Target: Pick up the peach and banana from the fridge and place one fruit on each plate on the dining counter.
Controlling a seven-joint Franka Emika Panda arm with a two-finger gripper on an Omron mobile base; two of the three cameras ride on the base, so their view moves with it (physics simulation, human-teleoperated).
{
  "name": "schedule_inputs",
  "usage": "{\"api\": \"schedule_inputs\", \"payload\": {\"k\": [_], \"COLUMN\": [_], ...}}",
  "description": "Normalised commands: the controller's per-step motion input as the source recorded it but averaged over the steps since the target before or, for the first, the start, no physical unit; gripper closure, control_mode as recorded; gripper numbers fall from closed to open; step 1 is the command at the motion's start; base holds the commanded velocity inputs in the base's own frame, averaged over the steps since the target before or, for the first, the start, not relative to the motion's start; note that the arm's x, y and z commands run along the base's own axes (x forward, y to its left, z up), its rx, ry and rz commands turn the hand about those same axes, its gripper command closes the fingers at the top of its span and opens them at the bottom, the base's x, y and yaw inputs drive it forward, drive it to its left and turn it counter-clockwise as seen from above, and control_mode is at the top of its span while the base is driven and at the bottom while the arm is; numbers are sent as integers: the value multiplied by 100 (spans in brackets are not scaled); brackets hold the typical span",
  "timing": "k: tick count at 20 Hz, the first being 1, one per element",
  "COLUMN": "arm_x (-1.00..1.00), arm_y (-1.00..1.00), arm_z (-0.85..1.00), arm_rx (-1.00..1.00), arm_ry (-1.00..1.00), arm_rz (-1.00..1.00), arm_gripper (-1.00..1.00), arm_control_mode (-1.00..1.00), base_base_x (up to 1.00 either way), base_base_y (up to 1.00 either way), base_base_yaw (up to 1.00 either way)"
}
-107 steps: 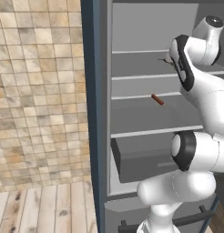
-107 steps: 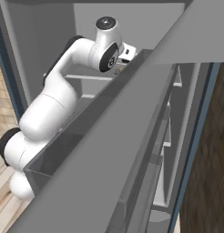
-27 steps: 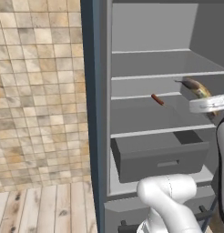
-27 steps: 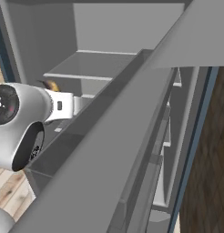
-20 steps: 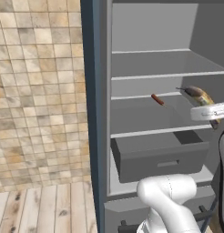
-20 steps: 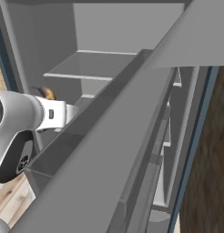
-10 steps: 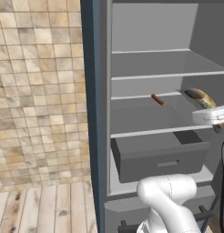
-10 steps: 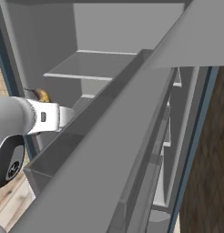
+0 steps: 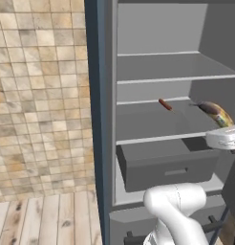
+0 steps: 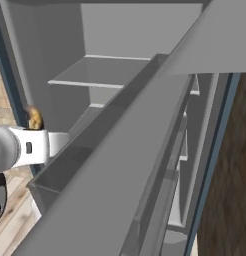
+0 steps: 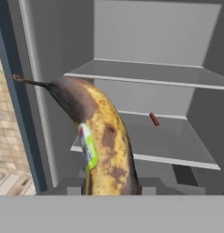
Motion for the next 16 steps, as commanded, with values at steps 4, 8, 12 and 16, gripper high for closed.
{"api": "schedule_inputs", "payload": {"k": [4,8,12,16], "arm_x": [0,0,0,0], "arm_y": [0,0,0,0], "arm_z": [0,0,0,0], "arm_rx": [0,0,0,0], "arm_ry": [0,0,0,0], "arm_rz": [0,0,0,0], "arm_gripper": [100,100,100,100], "arm_control_mode": [100,100,100,100], "base_base_x": [-36,-46,-53,-54], "base_base_y": [27,42,50,50], "base_base_yaw": [0,12,33,47]}}
